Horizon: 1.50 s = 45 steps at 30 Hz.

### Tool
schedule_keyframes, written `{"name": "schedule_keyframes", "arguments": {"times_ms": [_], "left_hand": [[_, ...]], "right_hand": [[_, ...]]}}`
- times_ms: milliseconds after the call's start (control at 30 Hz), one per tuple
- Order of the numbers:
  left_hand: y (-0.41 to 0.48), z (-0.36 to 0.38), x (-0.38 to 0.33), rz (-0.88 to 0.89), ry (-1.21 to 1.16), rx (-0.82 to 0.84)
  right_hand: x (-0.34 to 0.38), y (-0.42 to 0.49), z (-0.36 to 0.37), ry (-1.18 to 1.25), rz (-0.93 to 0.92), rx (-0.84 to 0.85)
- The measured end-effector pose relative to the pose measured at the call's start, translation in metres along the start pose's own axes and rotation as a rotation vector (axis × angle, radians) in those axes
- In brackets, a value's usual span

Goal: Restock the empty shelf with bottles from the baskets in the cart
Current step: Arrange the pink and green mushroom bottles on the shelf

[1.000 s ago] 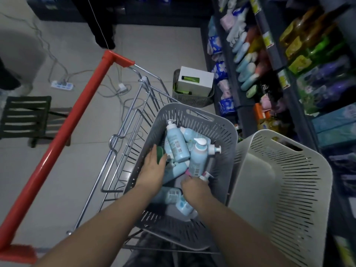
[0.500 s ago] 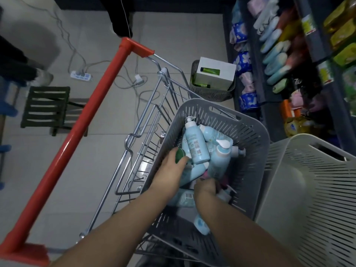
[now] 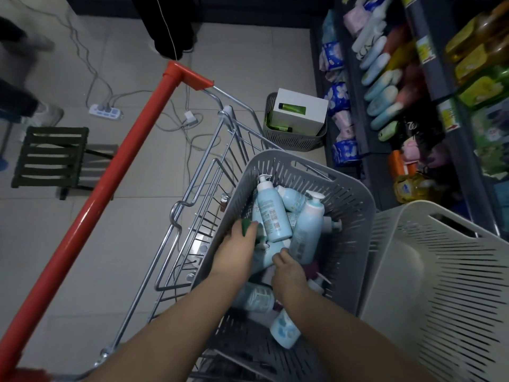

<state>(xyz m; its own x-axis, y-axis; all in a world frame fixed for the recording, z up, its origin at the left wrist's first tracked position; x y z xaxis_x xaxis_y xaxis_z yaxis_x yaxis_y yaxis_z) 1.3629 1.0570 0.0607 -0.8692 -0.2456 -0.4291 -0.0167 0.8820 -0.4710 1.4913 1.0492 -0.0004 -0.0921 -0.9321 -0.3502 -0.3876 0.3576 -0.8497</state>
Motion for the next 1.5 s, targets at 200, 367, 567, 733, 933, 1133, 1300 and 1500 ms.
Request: {"name": "schedule_keyframes", "arguments": {"times_ms": [200, 367, 567, 733, 933, 1133, 1300, 1500], "left_hand": [[-0.024, -0.024, -0.006, 0.026, -0.063, 0.011], [-0.041, -0.033, -0.007, 0.102, -0.117, -0.080], [-0.039, -0.048, -0.007, 0.096, -0.308, -0.135], [-0.023, -0.027, -0.029, -0.010, -0.310, -0.132], [-0.012, -0.020, -0.037, 0.116, -0.308, 0.117], [0.002, -0.015, -0.024, 0.290, 0.211, 0.265], [0.001, -0.022, -0.028, 0.273, -0.276, 0.238], [-0.035, -0.048, -0.056, 0.177, -1.223, 0.578]], "right_hand": [[-0.020, -0.026, -0.011, 0.224, 0.022, -0.144], [-0.042, -0.059, -0.032, 0.328, 0.001, -0.240], [-0.098, -0.101, 0.001, 0.907, 0.427, -0.313], [-0.074, -0.088, 0.011, 1.119, 0.462, -0.268], [-0.065, -0.081, 0.026, 1.356, 0.509, -0.084], [-0.070, -0.096, 0.012, 1.057, 0.377, -0.386], [-0.086, -0.143, 0.024, 1.188, 0.243, -0.933], [-0.104, -0.188, -0.005, 1.467, 0.115, -1.178]]}}
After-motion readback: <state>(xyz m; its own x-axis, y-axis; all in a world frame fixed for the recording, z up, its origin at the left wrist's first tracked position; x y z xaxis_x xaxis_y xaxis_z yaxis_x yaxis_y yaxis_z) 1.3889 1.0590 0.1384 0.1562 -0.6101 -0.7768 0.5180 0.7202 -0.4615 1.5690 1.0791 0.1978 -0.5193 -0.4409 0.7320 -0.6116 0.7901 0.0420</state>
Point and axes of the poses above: each hand's wrist, its own y-axis towards the middle knuckle, its own z-axis out of the palm, x = y × z, the point moved 3 cm from there along y, towards the middle knuckle, and after that the axes turned 5 degrees about z, right-handed, at the moved point
